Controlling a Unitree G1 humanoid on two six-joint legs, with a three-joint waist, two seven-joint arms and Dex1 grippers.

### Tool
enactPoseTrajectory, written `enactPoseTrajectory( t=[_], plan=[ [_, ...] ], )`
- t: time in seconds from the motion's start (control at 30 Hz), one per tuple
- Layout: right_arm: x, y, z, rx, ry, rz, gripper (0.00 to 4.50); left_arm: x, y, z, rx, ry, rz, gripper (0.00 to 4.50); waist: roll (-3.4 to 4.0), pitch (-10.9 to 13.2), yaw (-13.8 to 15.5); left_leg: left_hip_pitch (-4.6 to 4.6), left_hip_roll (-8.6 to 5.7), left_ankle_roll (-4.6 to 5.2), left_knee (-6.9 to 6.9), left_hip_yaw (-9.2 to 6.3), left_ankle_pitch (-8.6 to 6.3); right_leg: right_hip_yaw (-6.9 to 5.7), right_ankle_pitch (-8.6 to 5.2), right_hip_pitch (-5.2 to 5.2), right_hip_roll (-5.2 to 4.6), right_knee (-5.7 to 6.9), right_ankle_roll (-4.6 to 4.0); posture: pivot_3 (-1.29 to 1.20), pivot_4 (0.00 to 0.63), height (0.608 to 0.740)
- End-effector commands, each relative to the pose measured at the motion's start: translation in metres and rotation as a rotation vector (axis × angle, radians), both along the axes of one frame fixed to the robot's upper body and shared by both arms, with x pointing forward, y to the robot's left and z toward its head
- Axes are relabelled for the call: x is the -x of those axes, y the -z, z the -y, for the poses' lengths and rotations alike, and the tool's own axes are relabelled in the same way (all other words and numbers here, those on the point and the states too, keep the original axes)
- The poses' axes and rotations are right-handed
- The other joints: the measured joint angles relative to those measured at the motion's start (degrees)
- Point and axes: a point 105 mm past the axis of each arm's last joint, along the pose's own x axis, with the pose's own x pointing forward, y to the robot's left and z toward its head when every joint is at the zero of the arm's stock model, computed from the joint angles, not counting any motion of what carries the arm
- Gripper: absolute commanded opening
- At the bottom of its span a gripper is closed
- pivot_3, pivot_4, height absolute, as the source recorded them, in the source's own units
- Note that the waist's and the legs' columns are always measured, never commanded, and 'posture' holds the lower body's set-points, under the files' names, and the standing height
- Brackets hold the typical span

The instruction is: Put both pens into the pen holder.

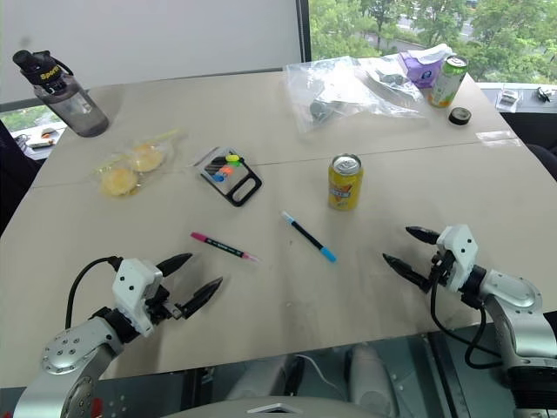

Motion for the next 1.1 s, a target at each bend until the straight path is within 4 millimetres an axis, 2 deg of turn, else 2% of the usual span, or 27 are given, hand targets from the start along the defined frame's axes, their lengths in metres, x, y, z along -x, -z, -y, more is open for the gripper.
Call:
enactPoseTrajectory(
  t=[0.03, 0.2, 0.3, 0.43, 0.63, 0.9, 1.1],
  plan=[
    [-0.004, -0.01, -0.005, -0.009, -0.011, 0.043, 4.47, -0.001, -0.008, -0.004, -0.001, -0.01, 0.038, 4.47, 0.0, 0.0, 0.0, 0.0, 0.0, 0.0, 0.0, 0.0, 0.0, 0.0, 0.0, 0.0, 0.0, 0.0, 0.0, 0.0, 0.15, 0.74],
    [-0.017, -0.018, -0.024, -0.03, 0.001, 0.044, 4.47, -0.002, -0.025, -0.006, 0.005, 0.05, 0.043, 4.47, 0.0, 0.0, -0.1, 0.01, 0.01, 0.0, 0.0, 0.0, 0.0, 0.01, 0.0, -0.01, 0.02, 0.03, 0.0, 0.0, 0.15, 0.74],
    [-0.026, -0.018, -0.039, -0.021, -0.002, 0.047, 4.47, -0.005, -0.056, -0.008, 0.095, 0.111, 0.057, 4.47, 0.02, 0.0, -0.1, 0.01, 0.02, -0.01, 0.0, -0.01, 0.01, 0.0, 0.0, -0.03, 0.02, 0.08, -0.01, 0.0, 0.15, 0.74],
    [-0.05, -0.02, -0.052, 0.022, 0.078, 0.071, 4.47, -0.002, -0.08, -0.005, 0.108, 0.21, 0.055, 4.47, 0.05, 0.0, -0.1, 0.0, 0.0, -0.02, 0.01, 0.01, 0.01, 0.01, 0.0, -0.05, 0.01, 0.08, -0.01, 0.0, 0.15, 0.74],
    [-0.077, -0.041, -0.078, -0.06, 0.119, 0.107, 4.47, -0.002, -0.107, -0.002, 0.111, 0.276, 0.094, 4.47, 0.07, 0.0, -0.7, -0.02, 0.03, -0.02, -0.01, 0.0, 0.01, 0.03, -0.01, -0.12, 0.06, 0.07, -0.03, 0.0, 0.15, 0.74],
    [-0.099, -0.057, -0.112, -0.152, 0.074, 0.088, 4.47, 0.0, -0.113, 0.007, 0.102, 0.328, 0.081, 4.47, 0.1, 0.0, -1.8, -0.03, 0.02, -0.02, -0.03, 0.02, 0.01, 0.06, 0.0, -0.12, 0.07, 0.05, -0.03, 0.0, 0.15, 0.74],
    [-0.111, -0.066, -0.126, -0.23, 0.065, 0.069, 4.47, -0.002, -0.114, 0.011, 0.094, 0.34, 0.085, 4.47, 0.11, 0.1, -1.8, -0.02, 0.03, -0.02, -0.04, 0.02, 0.01, 0.07, 0.0, -0.15, 0.09, 0.05, -0.03, 0.0, 0.15, 0.74]
  ],
)
